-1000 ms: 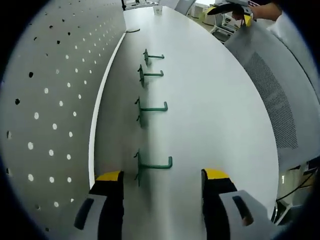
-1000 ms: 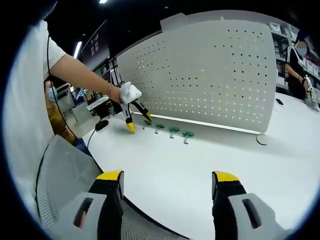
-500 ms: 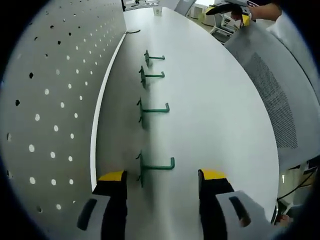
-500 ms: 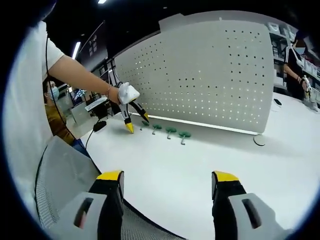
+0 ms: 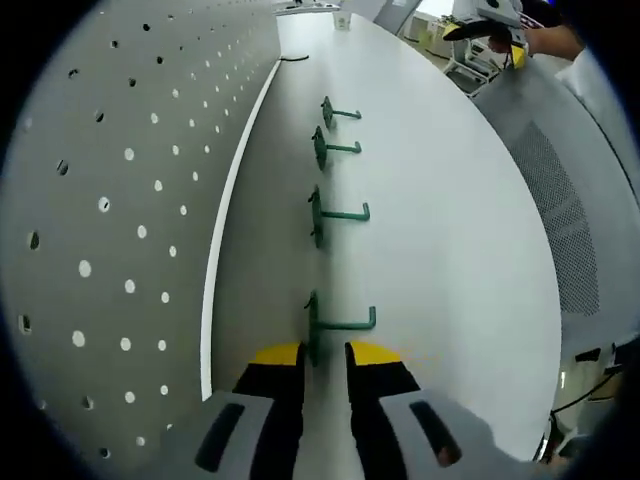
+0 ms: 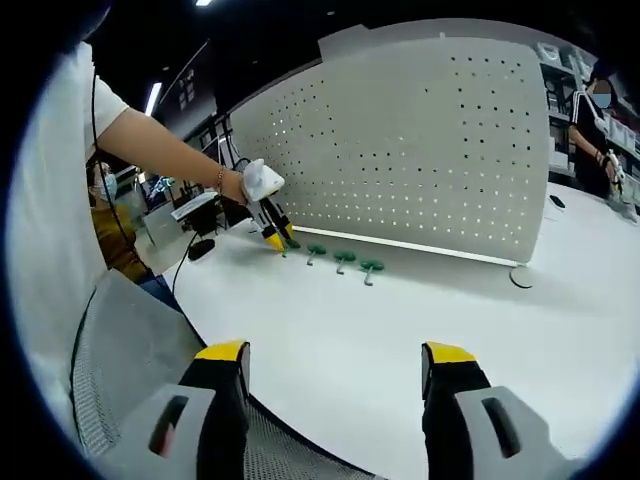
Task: Insert the hook assembly into the mounting plate slot until the hook locks in place.
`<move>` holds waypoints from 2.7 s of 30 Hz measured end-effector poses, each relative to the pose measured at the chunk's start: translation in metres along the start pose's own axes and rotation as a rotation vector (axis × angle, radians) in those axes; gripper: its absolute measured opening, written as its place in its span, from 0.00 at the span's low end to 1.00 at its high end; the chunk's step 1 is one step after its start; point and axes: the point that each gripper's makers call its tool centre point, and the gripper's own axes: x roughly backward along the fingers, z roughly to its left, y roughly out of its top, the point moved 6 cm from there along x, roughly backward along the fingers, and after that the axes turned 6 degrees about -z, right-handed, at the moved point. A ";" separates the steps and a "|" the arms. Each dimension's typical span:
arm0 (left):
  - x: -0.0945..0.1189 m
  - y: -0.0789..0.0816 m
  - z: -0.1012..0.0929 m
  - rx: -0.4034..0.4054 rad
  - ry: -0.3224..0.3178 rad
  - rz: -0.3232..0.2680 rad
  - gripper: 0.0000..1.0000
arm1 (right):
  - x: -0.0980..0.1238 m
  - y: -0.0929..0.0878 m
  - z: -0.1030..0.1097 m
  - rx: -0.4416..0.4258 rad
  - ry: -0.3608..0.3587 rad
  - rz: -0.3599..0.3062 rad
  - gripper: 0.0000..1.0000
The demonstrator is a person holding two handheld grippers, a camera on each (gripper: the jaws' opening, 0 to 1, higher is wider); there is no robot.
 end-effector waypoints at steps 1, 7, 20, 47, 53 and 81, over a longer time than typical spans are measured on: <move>0.000 0.000 0.001 0.010 0.003 -0.004 0.15 | 0.000 0.000 0.000 0.001 0.000 0.003 0.67; -0.001 0.000 0.002 0.015 0.030 -0.004 0.10 | 0.000 0.001 -0.001 0.002 -0.002 -0.002 0.66; -0.001 0.001 0.003 -0.004 0.052 0.023 0.04 | -0.001 0.001 -0.001 0.009 0.005 -0.001 0.66; 0.013 0.019 -0.005 0.029 0.125 -0.137 0.02 | -0.001 0.003 0.000 0.000 -0.002 -0.022 0.66; 0.023 0.024 -0.009 0.032 0.175 -0.185 0.02 | -0.002 0.005 0.001 -0.002 -0.002 -0.036 0.66; 0.078 0.059 -0.055 0.165 0.395 -0.501 0.02 | -0.003 0.018 0.006 -0.005 0.029 -0.090 0.67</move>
